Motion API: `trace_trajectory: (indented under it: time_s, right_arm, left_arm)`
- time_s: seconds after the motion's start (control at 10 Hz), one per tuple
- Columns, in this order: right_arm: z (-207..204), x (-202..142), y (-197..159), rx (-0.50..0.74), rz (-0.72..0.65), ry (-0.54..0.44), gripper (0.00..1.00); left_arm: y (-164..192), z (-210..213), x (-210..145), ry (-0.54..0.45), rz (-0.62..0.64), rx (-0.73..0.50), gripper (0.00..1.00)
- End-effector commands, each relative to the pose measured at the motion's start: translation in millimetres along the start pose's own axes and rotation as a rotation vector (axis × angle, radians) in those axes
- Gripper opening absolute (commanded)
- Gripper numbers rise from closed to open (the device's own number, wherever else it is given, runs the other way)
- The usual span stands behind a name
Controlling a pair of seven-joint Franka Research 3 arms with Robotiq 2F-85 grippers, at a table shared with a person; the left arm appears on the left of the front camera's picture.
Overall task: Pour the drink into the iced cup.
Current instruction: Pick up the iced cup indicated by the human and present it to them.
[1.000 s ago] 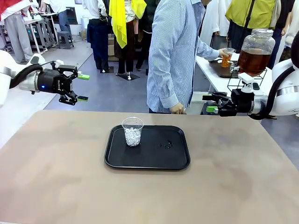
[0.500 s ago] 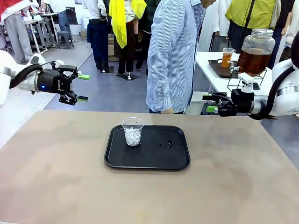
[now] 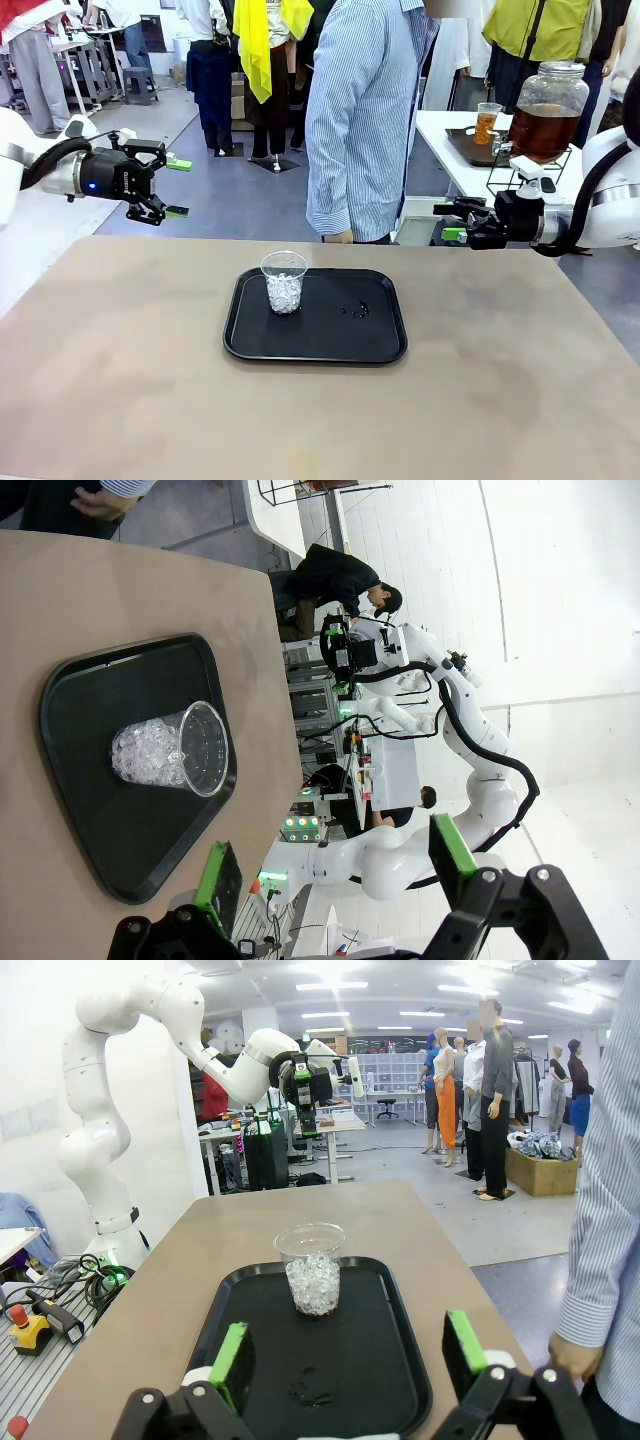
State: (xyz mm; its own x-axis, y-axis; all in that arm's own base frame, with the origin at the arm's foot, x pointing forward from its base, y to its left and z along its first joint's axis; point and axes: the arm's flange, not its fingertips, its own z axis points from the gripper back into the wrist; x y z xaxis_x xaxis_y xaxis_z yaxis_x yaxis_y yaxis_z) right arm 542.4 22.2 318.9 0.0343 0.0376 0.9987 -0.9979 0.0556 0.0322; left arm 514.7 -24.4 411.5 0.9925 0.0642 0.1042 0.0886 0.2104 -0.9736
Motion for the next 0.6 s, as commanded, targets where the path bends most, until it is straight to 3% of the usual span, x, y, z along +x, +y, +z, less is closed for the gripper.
trace_trajectory:
  time_s: [0.0,0.5]
  right_arm:
    - [-0.1,2.9,-1.0,0.004,0.002,0.0,1.0]
    - [-0.1,2.9,-1.0,0.004,0.002,0.0,1.0]
  left_arm:
    - [-1.5,-0.4,-0.7,-0.004,-0.002,0.001,1.0]
    - [-1.5,-0.4,-0.7,-0.004,-0.002,0.001,1.0]
